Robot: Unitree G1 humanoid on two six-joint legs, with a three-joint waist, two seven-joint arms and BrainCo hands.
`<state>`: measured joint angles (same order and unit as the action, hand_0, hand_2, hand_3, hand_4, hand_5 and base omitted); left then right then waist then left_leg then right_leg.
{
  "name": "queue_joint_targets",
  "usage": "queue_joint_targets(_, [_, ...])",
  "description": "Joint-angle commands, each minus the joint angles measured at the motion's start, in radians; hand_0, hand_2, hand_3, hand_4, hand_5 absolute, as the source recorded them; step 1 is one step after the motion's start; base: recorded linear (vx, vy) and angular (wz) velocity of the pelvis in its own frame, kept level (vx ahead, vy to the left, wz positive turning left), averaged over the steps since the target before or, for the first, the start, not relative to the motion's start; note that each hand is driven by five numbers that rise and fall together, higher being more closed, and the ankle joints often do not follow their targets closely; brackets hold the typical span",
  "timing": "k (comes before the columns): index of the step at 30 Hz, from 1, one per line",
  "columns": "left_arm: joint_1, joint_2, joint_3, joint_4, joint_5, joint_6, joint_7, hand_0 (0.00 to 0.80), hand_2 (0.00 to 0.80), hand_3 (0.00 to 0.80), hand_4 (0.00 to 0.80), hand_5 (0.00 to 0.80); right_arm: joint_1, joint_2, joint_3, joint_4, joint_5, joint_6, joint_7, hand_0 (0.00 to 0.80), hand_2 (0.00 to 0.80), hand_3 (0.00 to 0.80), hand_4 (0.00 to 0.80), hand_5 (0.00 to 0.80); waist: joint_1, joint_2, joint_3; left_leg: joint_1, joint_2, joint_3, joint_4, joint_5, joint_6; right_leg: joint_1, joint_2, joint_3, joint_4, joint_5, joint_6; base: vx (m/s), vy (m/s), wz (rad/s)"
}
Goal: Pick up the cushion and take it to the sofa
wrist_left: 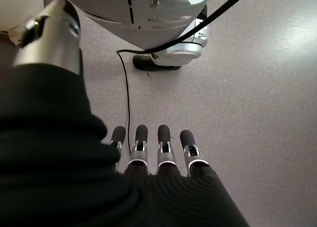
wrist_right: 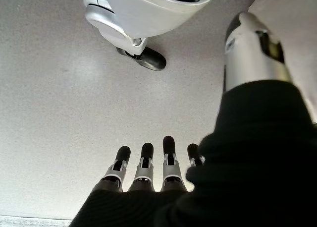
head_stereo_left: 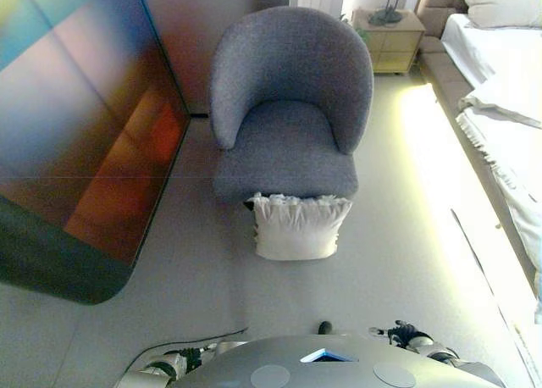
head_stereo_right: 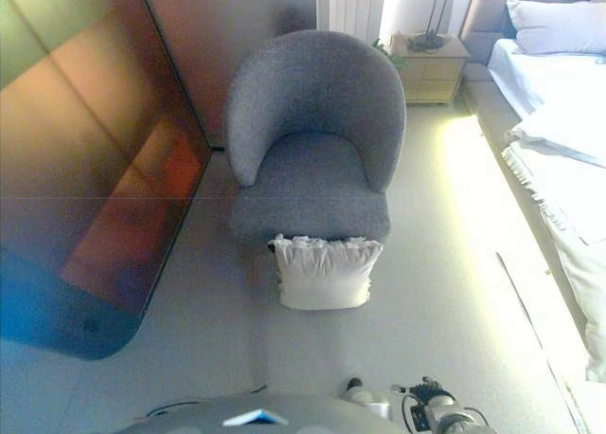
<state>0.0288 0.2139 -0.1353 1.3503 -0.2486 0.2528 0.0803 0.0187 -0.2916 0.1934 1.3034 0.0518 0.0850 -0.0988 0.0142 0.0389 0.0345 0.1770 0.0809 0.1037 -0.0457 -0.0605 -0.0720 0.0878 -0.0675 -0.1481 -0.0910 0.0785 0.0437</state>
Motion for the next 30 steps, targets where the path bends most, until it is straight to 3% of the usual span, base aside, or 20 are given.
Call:
queue_joint_targets(1, [-0.047,0.027,-0.008,0.044,0.054,0.012,0.012,0.000,0.000,0.000,0.000,0.000,-0.068,0.014,-0.009,0.066,0.019,-0.016,-0.004,0.000,0.000,0.000,0.000,0.000,-0.009,-0.060,0.031,-0.024,-0.047,0.032,-0.023,0.036,0.043,0.042,-0.027,0.006,0.012,-0.046,0.036,0.000,0.000,0.00])
queue_joint_targets(22, [-0.040,0.023,-0.009,0.040,0.051,-0.007,0.009,0.000,0.000,0.000,0.000,0.000,-0.062,0.027,-0.006,0.061,0.018,-0.007,-0.006,0.000,0.000,0.000,0.000,0.000,-0.002,-0.066,0.031,-0.013,-0.053,0.025,-0.030,0.026,0.052,0.051,-0.029,0.002,0.017,-0.053,0.039,0.003,0.001,0.00])
queue_joint_targets(28, [-0.050,0.026,-0.010,0.036,0.038,0.006,0.011,0.000,0.000,0.000,0.000,0.000,-0.065,0.029,-0.001,0.060,0.011,-0.010,-0.013,0.000,0.000,0.000,0.000,0.000,-0.001,-0.068,0.036,-0.011,-0.051,0.017,-0.019,0.023,0.054,0.053,-0.019,0.002,0.033,-0.067,0.030,0.016,-0.049,0.00])
queue_joint_targets(30, [-0.056,0.027,-0.006,0.035,0.035,0.007,0.008,0.000,0.000,0.000,0.000,0.000,-0.074,0.025,0.003,0.056,0.008,-0.008,-0.016,0.000,0.000,0.000,0.000,0.000,-0.002,-0.076,0.046,-0.032,-0.048,0.015,0.050,0.006,0.052,0.039,-0.018,0.010,0.065,-0.078,0.016,-0.013,-0.088,0.00])
